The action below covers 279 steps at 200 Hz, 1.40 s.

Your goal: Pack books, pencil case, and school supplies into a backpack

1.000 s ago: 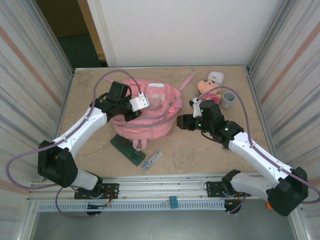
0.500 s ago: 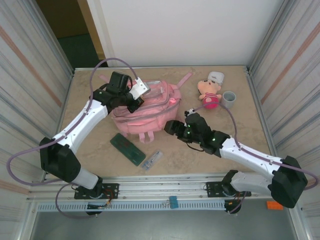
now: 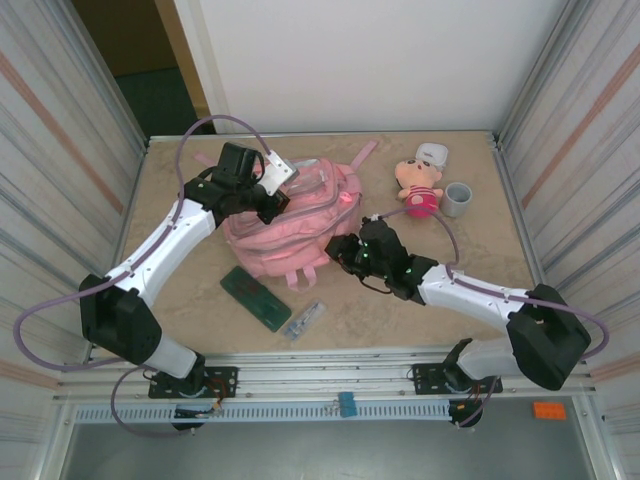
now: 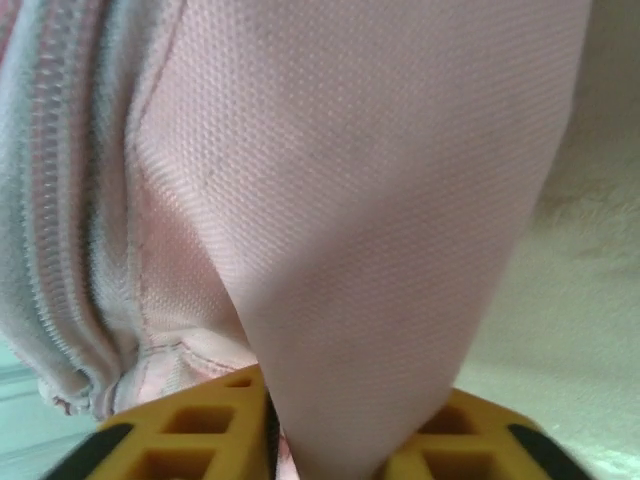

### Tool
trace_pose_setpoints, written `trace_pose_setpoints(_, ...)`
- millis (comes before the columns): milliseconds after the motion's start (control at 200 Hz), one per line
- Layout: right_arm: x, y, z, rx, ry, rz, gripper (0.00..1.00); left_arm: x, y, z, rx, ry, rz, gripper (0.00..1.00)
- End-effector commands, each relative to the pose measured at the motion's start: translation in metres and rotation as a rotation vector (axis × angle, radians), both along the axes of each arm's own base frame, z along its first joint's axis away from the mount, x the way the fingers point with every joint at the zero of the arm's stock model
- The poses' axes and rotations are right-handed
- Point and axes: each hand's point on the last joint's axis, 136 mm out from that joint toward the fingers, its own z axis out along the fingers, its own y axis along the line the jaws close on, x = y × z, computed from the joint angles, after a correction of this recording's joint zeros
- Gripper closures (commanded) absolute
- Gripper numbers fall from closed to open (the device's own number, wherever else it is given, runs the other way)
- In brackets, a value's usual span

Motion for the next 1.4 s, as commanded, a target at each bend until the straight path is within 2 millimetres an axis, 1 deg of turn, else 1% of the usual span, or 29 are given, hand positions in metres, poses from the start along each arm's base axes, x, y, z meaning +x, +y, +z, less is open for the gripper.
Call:
trace_pose_setpoints(0, 0.003, -0.027, -0.032, -0.09, 0.066, -0.07, 0.9, 0.008, -0.008, 0.088, -0.142, -0.226, -0.007, 1.0)
trace_pose_setpoints(110, -0.011, -0.043, -0.065, -0.177, 0.132, -0.065, 1.0, 0.012, -0.004, 0.089, -0.097, -0.24, -0.019, 1.0)
trace_pose_setpoints(220, -0.026, -0.05, -0.095, -0.229, 0.211, -0.046, 1.0, 0.017, -0.005, 0.094, -0.074, -0.256, -0.042, 1.0)
trace_pose_setpoints(306, -0.03, -0.049, -0.108, -0.227, 0.241, -0.043, 1.0, 0.021, -0.007, 0.101, -0.069, -0.275, -0.054, 1.0)
trace_pose_setpoints(366, -0.027, -0.042, -0.108, -0.207, 0.232, -0.036, 1.0, 0.021, -0.009, 0.103, -0.067, -0.284, -0.069, 1.0)
trace_pose_setpoints(441, -0.023, -0.032, -0.098, -0.199, 0.194, -0.008, 1.0, 0.019, -0.012, 0.103, -0.065, -0.29, -0.098, 1.0)
trace_pose_setpoints(471, -0.02, -0.028, -0.092, -0.201, 0.17, 0.007, 0.96, 0.018, -0.013, 0.102, -0.062, -0.293, -0.111, 1.0)
trace_pose_setpoints(551, -0.017, -0.023, -0.076, -0.236, 0.107, 0.042, 0.8, 0.013, -0.013, 0.093, -0.042, -0.299, -0.149, 1.0)
trace_pose_setpoints(656, -0.019, -0.027, -0.052, -0.333, -0.031, 0.129, 0.53, 0.002, -0.011, 0.079, -0.02, -0.313, -0.213, 1.0)
trace_pose_setpoints(702, -0.021, -0.026, -0.039, -0.344, -0.099, 0.179, 0.47, -0.006, -0.011, 0.072, -0.023, -0.315, -0.255, 1.0)
trace_pose_setpoints(822, -0.029, -0.036, -0.008, -0.391, -0.253, 0.291, 0.43, -0.035, -0.012, 0.061, -0.062, -0.323, -0.412, 1.0)
trace_pose_setpoints(892, -0.034, -0.039, 0.012, -0.371, -0.342, 0.363, 0.43, -0.043, -0.008, 0.06, -0.108, -0.33, -0.453, 1.0)
trace_pose_setpoints(932, -0.037, -0.04, 0.029, -0.337, -0.413, 0.408, 0.44, -0.046, -0.005, 0.059, -0.135, -0.327, -0.467, 1.0)
trace_pose_setpoints(982, -0.037, -0.047, 0.044, -0.331, -0.491, 0.433, 0.44, -0.05, -0.003, 0.055, -0.154, -0.326, -0.49, 1.0)
trace_pose_setpoints(1007, -0.035, -0.051, 0.046, -0.342, -0.512, 0.446, 0.43, -0.056, -0.003, 0.052, -0.159, -0.326, -0.529, 1.0)
trace_pose_setpoints(1017, -0.036, -0.053, 0.054, -0.338, -0.542, 0.446, 0.43, -0.059, -0.004, 0.05, -0.162, -0.326, -0.546, 1.0)
trace_pose_setpoints(1037, -0.035, -0.057, 0.06, -0.344, -0.57, 0.451, 0.43, -0.065, -0.005, 0.048, -0.166, -0.329, -0.575, 1.0)
trace_pose_setpoints(1057, -0.034, -0.061, 0.063, -0.352, -0.586, 0.454, 0.41, -0.069, -0.006, 0.047, -0.17, -0.331, -0.592, 1.0)
trace_pose_setpoints(1067, -0.033, -0.062, 0.066, -0.358, -0.599, 0.458, 0.38, -0.07, -0.006, 0.046, -0.172, -0.331, -0.599, 1.0)
trace_pose_setpoints(1097, -0.029, -0.07, 0.067, -0.381, -0.601, 0.444, 0.24, -0.075, -0.006, 0.042, -0.18, -0.33, -0.621, 1.0)
trace_pose_setpoints(1112, -0.027, -0.074, 0.068, -0.393, -0.597, 0.434, 0.15, -0.077, -0.006, 0.04, -0.183, -0.327, -0.629, 1.0)
trace_pose_setpoints(1128, -0.024, -0.077, 0.067, -0.405, -0.594, 0.426, 0.11, -0.079, -0.006, 0.038, -0.186, -0.325, -0.639, 1.0)
trace_pose_setpoints(1163, -0.019, -0.081, 0.066, -0.427, -0.602, 0.437, 0.1, -0.084, -0.007, 0.033, -0.194, -0.319, -0.663, 1.0)
trace_pose_setpoints(1203, -0.019, -0.081, 0.066, -0.441, -0.622, 0.501, 0.1, -0.088, -0.007, 0.029, -0.202, -0.315, -0.684, 1.0)
trace_pose_setpoints(1213, -0.017, -0.08, 0.06, -0.449, -0.61, 0.524, 0.1, -0.089, -0.007, 0.028, -0.204, -0.315, -0.688, 1.0)
trace_pose_setpoints(1233, -0.016, -0.079, 0.057, -0.461, -0.604, 0.557, 0.1, -0.09, -0.007, 0.026, -0.206, -0.314, -0.695, 1.0)
trace_pose_setpoints(1333, -0.005, -0.075, 0.051, -0.503, -0.616, 0.697, 0.11, -0.096, -0.009, 0.022, -0.223, -0.327, -0.735, 1.0)
trace_pose_setpoints(1368, 0.0, -0.073, 0.051, -0.504, -0.637, 0.727, 0.02, -0.099, -0.009, 0.022, -0.228, -0.334, -0.749, 1.0)
trace_pose_setpoints(1393, 0.004, -0.073, 0.051, -0.502, -0.653, 0.746, 0.01, -0.1, -0.01, 0.023, -0.231, -0.341, -0.756, 1.0)
